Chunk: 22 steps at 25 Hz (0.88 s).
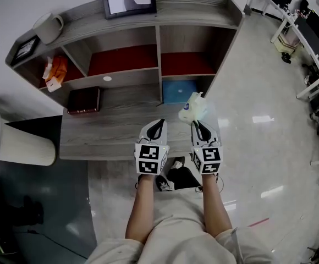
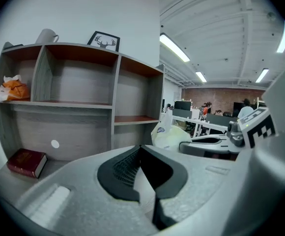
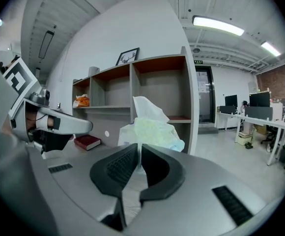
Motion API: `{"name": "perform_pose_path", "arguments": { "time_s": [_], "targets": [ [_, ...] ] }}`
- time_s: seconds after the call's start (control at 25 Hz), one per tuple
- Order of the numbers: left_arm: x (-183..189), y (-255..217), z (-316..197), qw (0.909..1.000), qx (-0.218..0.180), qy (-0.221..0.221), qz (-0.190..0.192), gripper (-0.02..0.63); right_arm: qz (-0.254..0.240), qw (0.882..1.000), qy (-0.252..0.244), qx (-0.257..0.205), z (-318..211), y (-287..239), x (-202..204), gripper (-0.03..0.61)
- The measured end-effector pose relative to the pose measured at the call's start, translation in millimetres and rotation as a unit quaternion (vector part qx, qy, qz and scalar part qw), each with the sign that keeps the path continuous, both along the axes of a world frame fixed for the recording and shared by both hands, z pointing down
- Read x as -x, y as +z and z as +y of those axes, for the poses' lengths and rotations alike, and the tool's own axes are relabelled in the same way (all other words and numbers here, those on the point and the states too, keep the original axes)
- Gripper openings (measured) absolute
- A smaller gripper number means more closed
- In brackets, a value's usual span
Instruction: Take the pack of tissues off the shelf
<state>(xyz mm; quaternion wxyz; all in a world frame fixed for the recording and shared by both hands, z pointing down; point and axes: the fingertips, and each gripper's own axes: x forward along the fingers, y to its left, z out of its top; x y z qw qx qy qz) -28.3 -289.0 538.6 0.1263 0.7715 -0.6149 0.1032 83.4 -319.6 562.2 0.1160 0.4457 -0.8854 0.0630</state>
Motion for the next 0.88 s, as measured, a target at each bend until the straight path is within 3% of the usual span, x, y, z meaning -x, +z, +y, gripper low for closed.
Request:
{"name": "perform_pose_path", "arguments": {
  "time_s": [0.36,0.88],
  "targets": [
    [19,54,21,0.9979,0.062,-0.018,0.007,0.009,0.019,0.998,-0.011,0.057,14,50,23,0.04],
    [15,113,40,0.9907,0.132,-0.009,0.032,0.009,0.046,0.99,-0.013,0.136,29,98,31,0.041]
  ]
}}
